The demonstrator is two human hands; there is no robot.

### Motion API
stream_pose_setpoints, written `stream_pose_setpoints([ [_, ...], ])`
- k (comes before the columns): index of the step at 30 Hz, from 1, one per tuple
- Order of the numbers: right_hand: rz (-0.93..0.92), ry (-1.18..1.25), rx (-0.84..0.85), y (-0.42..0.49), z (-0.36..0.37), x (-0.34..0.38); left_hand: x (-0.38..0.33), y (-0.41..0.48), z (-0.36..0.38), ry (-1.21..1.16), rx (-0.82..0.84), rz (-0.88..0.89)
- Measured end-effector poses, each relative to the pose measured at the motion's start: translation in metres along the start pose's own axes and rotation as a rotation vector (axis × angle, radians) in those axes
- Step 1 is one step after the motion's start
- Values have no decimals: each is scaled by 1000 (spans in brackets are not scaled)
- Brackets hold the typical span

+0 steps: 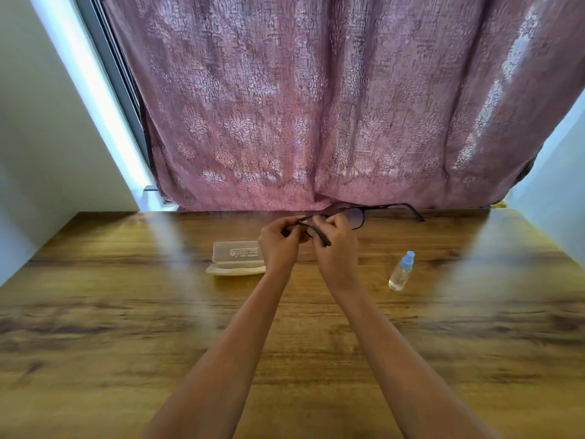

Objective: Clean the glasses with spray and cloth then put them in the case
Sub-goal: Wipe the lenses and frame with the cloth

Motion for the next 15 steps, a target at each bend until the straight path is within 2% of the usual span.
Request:
stream_pose_setpoints([
  [3, -48, 6, 46, -2, 4, 5, 2, -1, -2, -13, 12, 8],
  [8, 58, -67, -48, 7, -11, -13, -2, 1, -2, 11, 2, 11],
  [13, -60, -5, 52, -1, 5, 8, -4, 1, 1, 18, 0, 13],
  [15, -43, -30, 31, 2, 1, 2, -3, 1, 0, -7, 3, 5],
])
Point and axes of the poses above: each hand's wrist, its own y-axis towards the middle knuckle, its own z-axis out of the palm, x = y × z, the point moved 8 cm from there along y, towards the middle knuckle, and after that the axes turned 6 degrees about -x, right-handed, at the moved point
